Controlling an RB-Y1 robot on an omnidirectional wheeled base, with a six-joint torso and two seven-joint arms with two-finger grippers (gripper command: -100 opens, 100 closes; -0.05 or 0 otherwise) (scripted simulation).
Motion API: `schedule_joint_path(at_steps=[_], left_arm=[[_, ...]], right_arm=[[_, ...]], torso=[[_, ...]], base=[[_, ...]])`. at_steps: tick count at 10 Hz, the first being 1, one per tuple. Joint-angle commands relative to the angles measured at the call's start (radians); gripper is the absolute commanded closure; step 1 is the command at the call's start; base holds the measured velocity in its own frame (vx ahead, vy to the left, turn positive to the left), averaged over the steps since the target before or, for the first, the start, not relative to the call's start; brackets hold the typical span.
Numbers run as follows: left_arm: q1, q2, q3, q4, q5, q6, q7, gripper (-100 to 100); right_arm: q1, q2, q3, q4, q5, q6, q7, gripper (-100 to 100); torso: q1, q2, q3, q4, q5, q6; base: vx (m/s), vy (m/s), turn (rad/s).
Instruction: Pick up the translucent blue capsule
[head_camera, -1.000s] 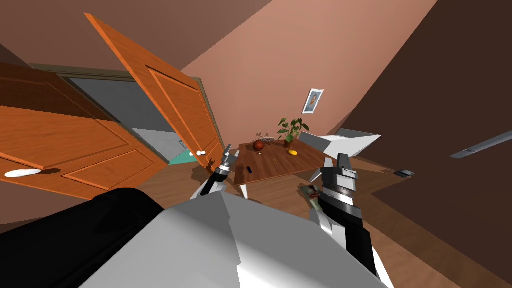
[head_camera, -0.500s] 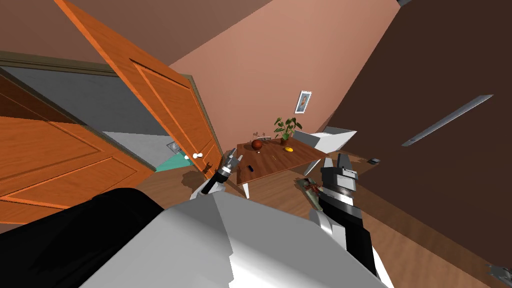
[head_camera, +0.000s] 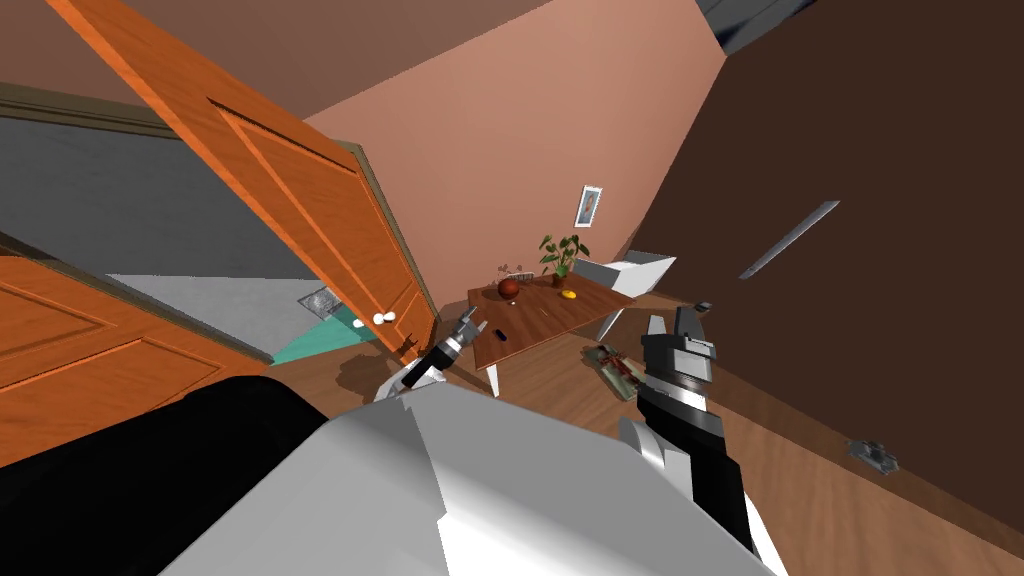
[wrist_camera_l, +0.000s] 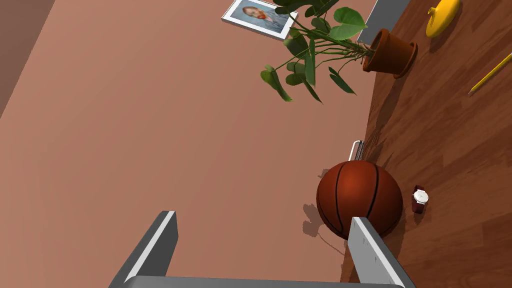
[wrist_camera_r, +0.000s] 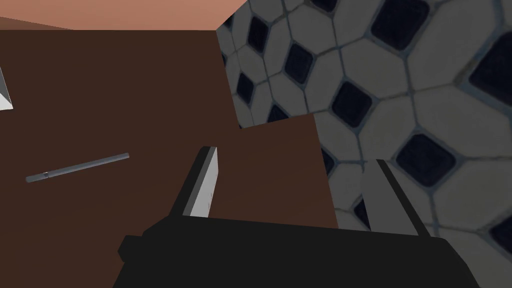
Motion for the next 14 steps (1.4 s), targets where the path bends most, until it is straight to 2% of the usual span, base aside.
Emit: schedule_joint_path(at_steps=[1,2,3,4,5,6,7,8,9,10,11,12,13,14], left_arm=[[-0.004,0.050,-0.025,0.042,0.017,0.011,0.049,-100],[-0.004,0.069,-0.025,0.042,0.017,0.011,0.049,-100],[-0.005,0.105,-0.048,0.068,0.028,0.031,0.085,-100],[-0.005,0.116,-0.048,0.068,0.028,0.031,0.085,-100],[-0.005,0.153,-0.071,0.095,0.039,0.050,0.121,-100],[-0.005,0.163,-0.071,0.095,0.039,0.050,0.121,-100],[-0.005,0.202,-0.095,0.122,0.049,0.070,0.157,-100],[-0.005,0.210,-0.095,0.122,0.049,0.070,0.157,-100],[-0.003,0.250,-0.120,0.149,0.058,0.090,0.193,-100],[-0.003,0.257,-0.120,0.149,0.058,0.090,0.193,-100],[-0.001,0.294,-0.145,0.176,0.065,0.109,0.228,-100],[-0.001,0.302,-0.145,0.176,0.065,0.109,0.228,-100],[0.002,0.342,-0.170,0.203,0.072,0.129,0.263,-100],[0.002,0.346,-0.170,0.203,0.072,0.129,0.263,-100]], right_arm=[[0.000,0.000,0.000,0.000,0.000,0.000,0.000,0],[0.000,0.000,0.000,0.000,0.000,0.000,0.000,0],[0.000,0.000,0.000,0.000,0.000,0.000,0.000,0],[0.000,0.000,0.000,0.000,0.000,0.000,0.000,0],[0.000,0.000,0.000,0.000,0.000,0.000,0.000,0],[0.000,0.000,0.000,0.000,0.000,0.000,0.000,0],[0.000,0.000,0.000,0.000,0.000,0.000,0.000,0],[0.000,0.000,0.000,0.000,0.000,0.000,0.000,0],[0.000,0.000,0.000,0.000,0.000,0.000,0.000,0],[0.000,0.000,0.000,0.000,0.000,0.000,0.000,0],[0.000,0.000,0.000,0.000,0.000,0.000,0.000,0],[0.000,0.000,0.000,0.000,0.000,0.000,0.000,0],[0.000,0.000,0.000,0.000,0.000,0.000,0.000,0],[0.000,0.000,0.000,0.000,0.000,0.000,0.000,0]], torso=[[0.000,0.000,0.000,0.000,0.000,0.000],[0.000,0.000,0.000,0.000,0.000,0.001],[-0.002,-0.001,-0.001,0.000,0.000,0.000],[-0.002,-0.001,-0.001,0.000,-0.001,0.001],[-0.003,-0.002,-0.001,0.000,-0.001,0.000],[-0.003,-0.002,-0.001,0.000,-0.001,0.001],[-0.003,-0.003,-0.001,0.000,-0.001,0.000],[-0.003,-0.003,-0.002,-0.001,-0.001,0.001],[-0.004,-0.003,-0.002,-0.001,-0.001,0.000],[-0.004,-0.004,-0.002,-0.001,-0.001,0.001],[-0.004,-0.004,-0.002,-0.001,-0.001,0.000],[-0.004,-0.004,-0.003,-0.001,-0.001,0.000],[-0.005,-0.005,-0.003,-0.001,-0.001,0.000],[-0.005,-0.005,-0.003,-0.001,-0.001,0.001]], base=[[-0.070,0.086,-0.201],[-0.055,0.062,-0.128],[-0.051,0.049,-0.250],[-0.048,0.043,-0.133],[-0.049,0.050,-0.272],[-0.040,0.046,-0.122],[-0.039,0.038,-0.251],[-0.032,0.035,-0.138],[-0.028,0.025,-0.297],[-0.020,0.025,-0.151],[-0.018,0.017,-0.209],[-0.015,0.017,-0.140],[-0.006,0.011,-0.322],[-0.003,0.013,-0.156]])
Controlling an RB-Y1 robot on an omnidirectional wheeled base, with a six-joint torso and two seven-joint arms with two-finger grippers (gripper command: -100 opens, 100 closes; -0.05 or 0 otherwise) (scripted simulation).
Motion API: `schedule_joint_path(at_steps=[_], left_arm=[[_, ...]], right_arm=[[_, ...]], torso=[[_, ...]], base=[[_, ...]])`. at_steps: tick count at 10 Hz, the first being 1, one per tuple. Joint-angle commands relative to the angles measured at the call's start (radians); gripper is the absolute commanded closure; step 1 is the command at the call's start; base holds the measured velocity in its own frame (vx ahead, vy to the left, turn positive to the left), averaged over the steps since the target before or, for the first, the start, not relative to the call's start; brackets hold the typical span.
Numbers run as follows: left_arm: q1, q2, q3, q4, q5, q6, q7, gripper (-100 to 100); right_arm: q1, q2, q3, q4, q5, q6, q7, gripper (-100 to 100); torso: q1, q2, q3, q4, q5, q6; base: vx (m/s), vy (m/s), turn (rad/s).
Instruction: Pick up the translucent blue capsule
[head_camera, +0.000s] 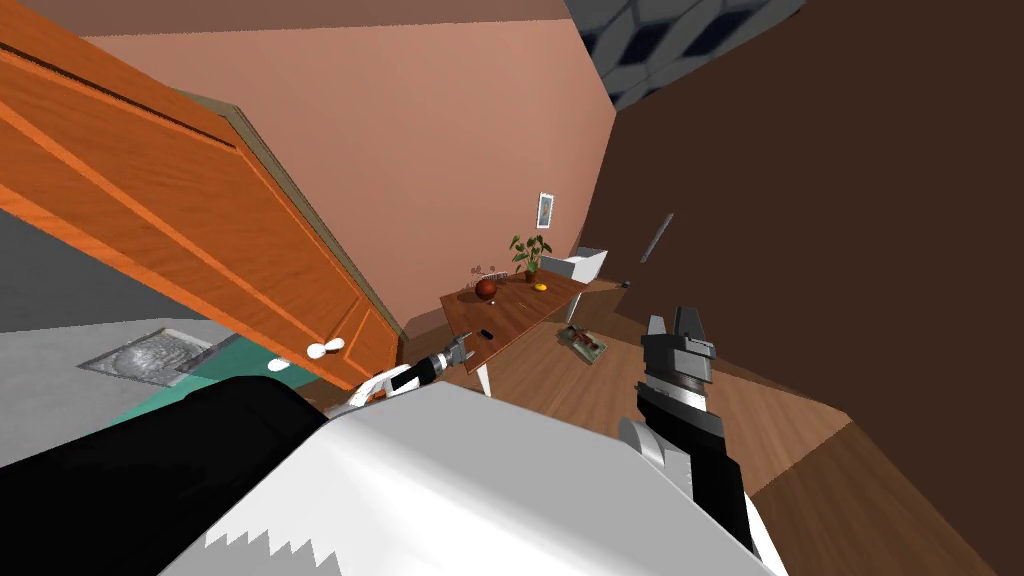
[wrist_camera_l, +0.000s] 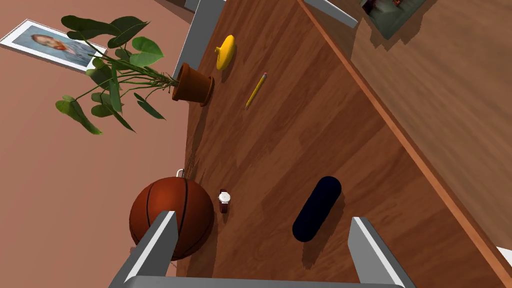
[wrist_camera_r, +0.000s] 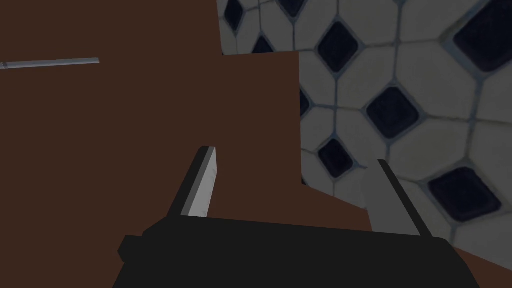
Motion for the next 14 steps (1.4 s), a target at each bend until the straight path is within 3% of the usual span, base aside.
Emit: schedule_joint_path(at_steps=[1,4,5,8,9,12,13,14], left_arm=[[-0.003,0.050,-0.031,0.040,0.008,0.020,0.043,-100],[0.006,0.123,-0.079,0.092,0.015,0.056,0.108,-100],[0.006,0.134,-0.079,0.092,0.015,0.056,0.108,-100],[0.023,0.230,-0.147,0.166,0.019,0.105,0.193,-100],[0.023,0.241,-0.147,0.166,0.019,0.105,0.196,-100],[0.044,0.328,-0.208,0.229,0.017,0.147,0.271,-100],[0.044,0.328,-0.208,0.229,0.017,0.147,0.271,-100],[0.051,0.352,-0.227,0.248,0.015,0.159,0.293,-100]], right_arm=[[0.000,0.000,0.000,0.000,0.000,0.000,0.000,0],[0.000,0.000,0.000,0.000,0.000,0.000,0.000,0],[0.000,0.000,0.000,0.000,0.000,0.000,0.000,0],[0.000,0.000,0.000,0.000,0.000,0.000,0.000,0],[0.000,0.000,0.000,0.000,0.000,0.000,0.000,0],[0.000,0.000,0.000,0.000,0.000,0.000,0.000,0],[0.000,0.000,0.000,0.000,0.000,0.000,0.000,0],[0.000,0.000,0.000,0.000,0.000,0.000,0.000,0]], torso=[[0.000,0.000,0.000,0.000,0.000,0.000],[-0.001,-0.002,-0.001,0.000,0.000,0.000],[-0.001,-0.002,-0.001,0.000,0.000,0.001],[-0.002,-0.004,-0.002,-0.001,0.000,0.001],[-0.002,-0.006,-0.003,-0.001,-0.001,0.001],[-0.002,-0.007,-0.004,-0.001,0.000,0.001],[-0.003,-0.009,-0.005,-0.002,-0.001,0.001],[-0.002,-0.007,-0.004,-0.002,0.000,-0.001]], base=[[0.005,0.001,-0.263],[0.018,-0.003,-0.296],[0.022,0.000,-0.146],[0.060,-0.017,-0.382],[0.067,0.000,-0.098],[0.096,-0.016,-0.325],[0.097,-0.004,-0.146],[0.082,-0.007,-0.213]])
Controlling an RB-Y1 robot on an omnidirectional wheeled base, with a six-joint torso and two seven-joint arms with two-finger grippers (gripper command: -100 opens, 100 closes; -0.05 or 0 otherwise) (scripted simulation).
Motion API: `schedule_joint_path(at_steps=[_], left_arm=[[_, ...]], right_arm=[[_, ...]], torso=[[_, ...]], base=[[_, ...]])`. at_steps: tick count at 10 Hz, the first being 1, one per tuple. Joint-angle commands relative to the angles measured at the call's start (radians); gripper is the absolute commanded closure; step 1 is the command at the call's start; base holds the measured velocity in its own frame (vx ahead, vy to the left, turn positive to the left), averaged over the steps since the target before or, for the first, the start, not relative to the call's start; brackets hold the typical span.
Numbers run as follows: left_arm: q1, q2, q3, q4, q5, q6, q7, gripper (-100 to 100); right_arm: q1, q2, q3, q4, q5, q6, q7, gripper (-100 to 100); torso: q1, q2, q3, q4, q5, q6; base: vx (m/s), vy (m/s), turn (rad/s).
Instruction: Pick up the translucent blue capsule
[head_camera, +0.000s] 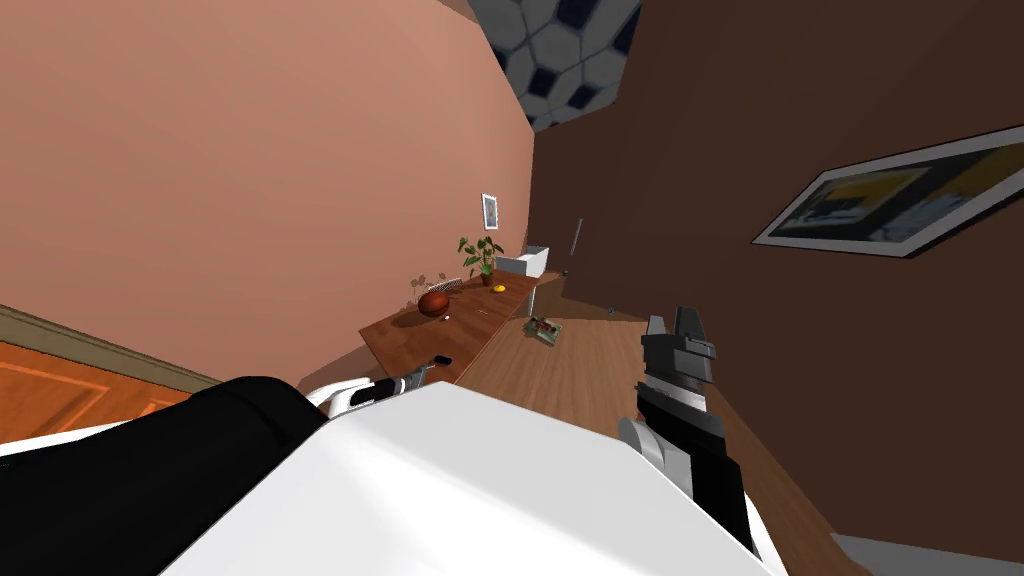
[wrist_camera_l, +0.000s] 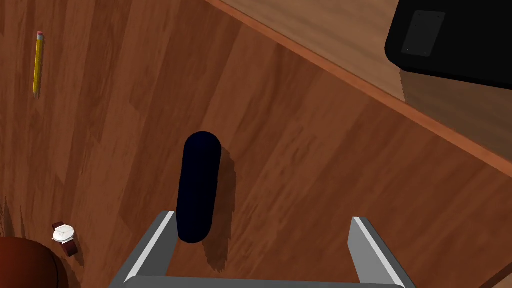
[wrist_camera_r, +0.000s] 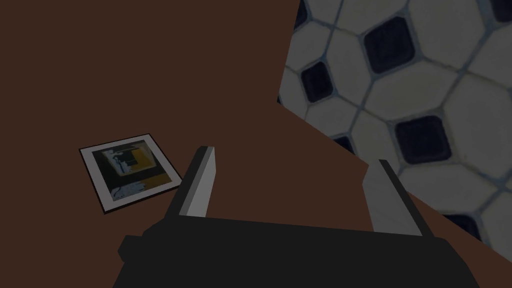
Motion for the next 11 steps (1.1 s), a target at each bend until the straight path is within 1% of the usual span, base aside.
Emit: schedule_joint_path(at_steps=[1,2,5,6,7,8,9,10,11], left_arm=[[0.007,0.037,-0.032,0.031,-0.001,0.013,0.034,-100],[0.007,0.037,-0.032,0.031,-0.001,0.013,0.034,-100],[0.028,0.085,-0.080,0.071,-0.009,0.040,0.082,-100],[0.040,0.103,-0.105,0.089,-0.013,0.053,0.105,-100],[0.049,0.108,-0.125,0.101,-0.016,0.063,0.120,-100],[0.040,0.119,-0.119,0.093,-0.007,0.044,0.113,-100],[0.041,0.123,-0.120,0.092,-0.007,0.047,0.119,0],[0.028,0.094,-0.120,0.113,-0.001,0.057,0.114,-100],[0.019,0.075,-0.119,0.127,0.003,0.063,0.110,-100]], right_arm=[[0.000,0.000,0.000,0.000,0.000,0.000,0.000,0],[0.000,0.000,0.000,0.000,0.000,0.000,0.000,0],[0.000,0.000,0.000,0.000,0.000,0.000,0.000,0],[0.000,0.000,0.000,0.000,0.000,0.000,0.000,0],[0.000,0.000,0.000,0.000,0.000,0.000,0.000,0],[0.000,0.000,0.000,0.000,0.000,0.000,0.000,0],[0.000,0.000,0.000,0.000,0.000,0.000,0.000,0],[0.000,0.000,0.000,0.000,0.000,0.000,0.000,0],[0.000,0.000,0.000,0.000,0.000,0.000,0.000,0]], torso=[[0.000,0.000,0.000,0.000,0.000,0.000],[-0.001,-0.001,0.000,0.000,0.000,0.000],[-0.001,-0.002,-0.001,0.000,0.000,0.000],[0.000,-0.003,-0.002,-0.001,0.000,0.000],[0.000,-0.006,-0.003,-0.001,0.000,0.001],[0.000,-0.007,-0.004,-0.002,0.000,0.000],[-0.001,-0.002,-0.001,-0.001,0.000,-0.001],[-0.002,0.003,0.001,0.001,0.000,-0.001],[-0.001,0.006,0.004,0.001,0.000,-0.001]], base=[[0.104,-0.017,-0.361],[0.086,-0.006,-0.090],[0.114,-0.009,-0.231],[0.192,0.005,-0.411],[0.203,0.002,-0.295],[0.085,0.003,-0.036],[0.016,0.002,0.005],[-0.028,0.010,-0.119],[-0.073,0.035,-0.165]])
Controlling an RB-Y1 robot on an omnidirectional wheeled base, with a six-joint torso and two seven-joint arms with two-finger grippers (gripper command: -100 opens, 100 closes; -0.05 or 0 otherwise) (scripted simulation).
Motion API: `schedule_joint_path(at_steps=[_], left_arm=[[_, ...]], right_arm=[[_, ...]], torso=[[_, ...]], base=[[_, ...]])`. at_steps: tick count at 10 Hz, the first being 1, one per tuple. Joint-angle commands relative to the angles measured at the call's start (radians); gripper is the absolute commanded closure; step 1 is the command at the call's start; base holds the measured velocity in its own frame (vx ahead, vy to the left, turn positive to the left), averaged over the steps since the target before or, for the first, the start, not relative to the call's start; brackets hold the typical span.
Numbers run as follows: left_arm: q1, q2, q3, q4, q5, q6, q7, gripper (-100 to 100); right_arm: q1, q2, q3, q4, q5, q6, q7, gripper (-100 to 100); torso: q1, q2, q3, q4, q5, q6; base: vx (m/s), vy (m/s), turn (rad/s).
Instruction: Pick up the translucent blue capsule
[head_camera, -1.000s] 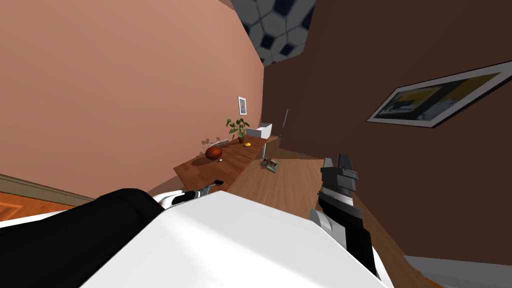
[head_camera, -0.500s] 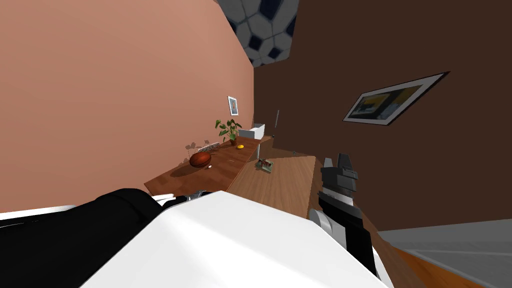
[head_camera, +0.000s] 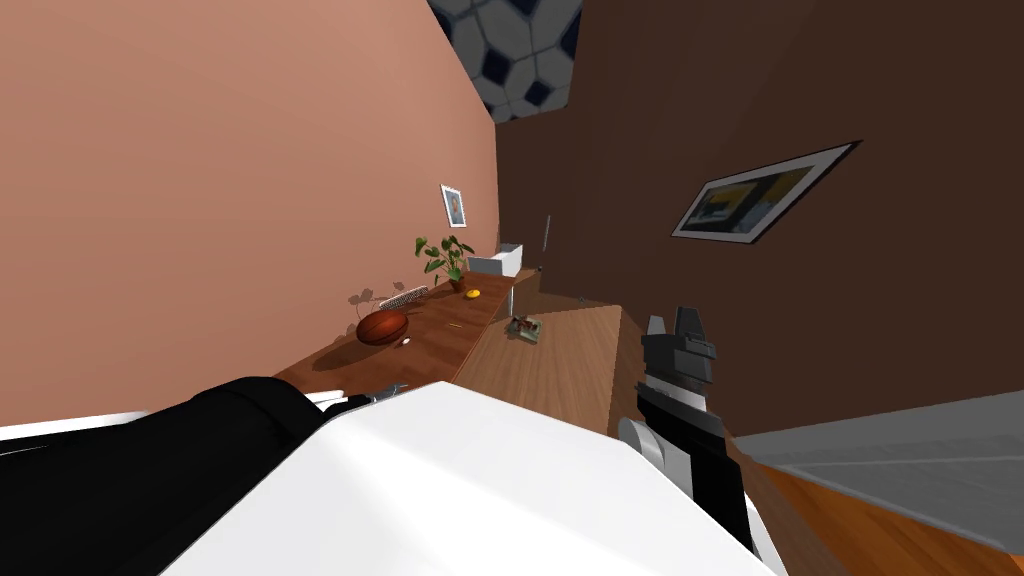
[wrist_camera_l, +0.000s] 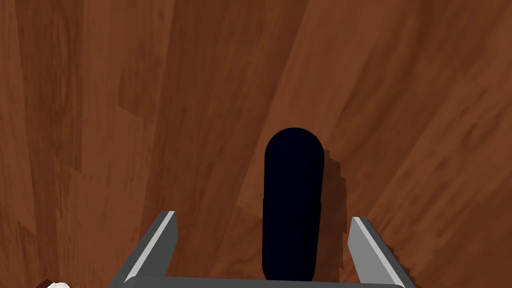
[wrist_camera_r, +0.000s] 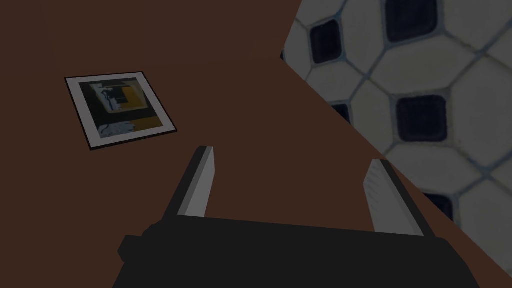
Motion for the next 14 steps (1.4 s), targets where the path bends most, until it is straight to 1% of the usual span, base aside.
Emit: schedule_joint_path(at_steps=[1,2,3,4,8,9,10,12,13,14], left_arm=[[-0.019,-0.031,-0.004,0.027,0.008,0.011,-0.005,-100],[-0.028,-0.050,-0.004,0.041,0.012,0.018,-0.009,-100],[-0.023,-0.041,-0.004,0.034,0.008,0.012,-0.007,-100],[-0.024,-0.043,-0.004,0.036,0.009,0.013,-0.008,100],[-0.024,-0.042,-0.004,0.036,0.009,0.013,-0.008,100],[-0.024,-0.042,-0.004,0.036,0.009,0.013,-0.008,0],[-0.011,-0.012,-0.005,0.013,0.004,0.004,-0.002,100],[0.007,0.026,-0.005,-0.015,-0.004,-0.009,0.005,100],[0.000,0.013,-0.006,-0.007,-0.002,-0.002,0.002,100],[0.001,0.015,-0.006,-0.008,-0.002,-0.003,0.003,0]], right_arm=[[0.000,0.000,0.000,0.000,0.000,0.000,0.000,0],[0.000,0.000,0.000,0.000,0.000,0.000,0.000,0],[0.000,0.000,0.000,0.000,0.000,0.000,0.000,0],[0.000,0.000,0.000,0.000,0.000,0.000,0.000,0],[0.000,0.000,0.000,0.000,0.000,0.000,0.000,0],[0.000,0.000,0.000,0.000,0.000,0.000,0.000,0],[0.000,0.000,0.000,0.000,0.000,0.000,0.000,0],[0.000,0.000,0.000,0.000,0.000,0.000,0.000,0],[0.000,0.000,0.000,0.000,0.000,0.000,0.000,0],[0.000,0.000,0.000,0.000,0.000,0.000,0.000,0]], torso=[[0.000,0.000,0.000,0.000,0.000,0.000],[0.001,0.002,0.001,0.001,0.000,0.000],[0.001,0.002,0.001,0.001,0.000,0.000],[0.000,0.000,0.000,0.000,0.000,-0.001],[-0.002,-0.004,-0.002,-0.001,0.000,-0.001],[-0.002,-0.004,-0.002,-0.001,0.000,-0.001],[-0.002,-0.004,-0.002,-0.001,0.000,-0.001],[-0.005,-0.008,-0.005,-0.002,-0.001,-0.001],[-0.005,-0.008,-0.005,-0.002,-0.001,-0.001],[-0.004,-0.007,-0.004,-0.002,-0.001,0.000]], base=[[-0.095,0.040,-0.180],[-0.086,0.036,-0.171],[-0.035,0.018,-0.033],[-0.007,0.003,0.008],[-0.001,0.000,0.001],[0.000,0.000,0.000],[0.069,-0.019,0.216],[0.084,-0.041,0.169],[0.030,-0.020,0.031],[0.005,-0.005,-0.005]])
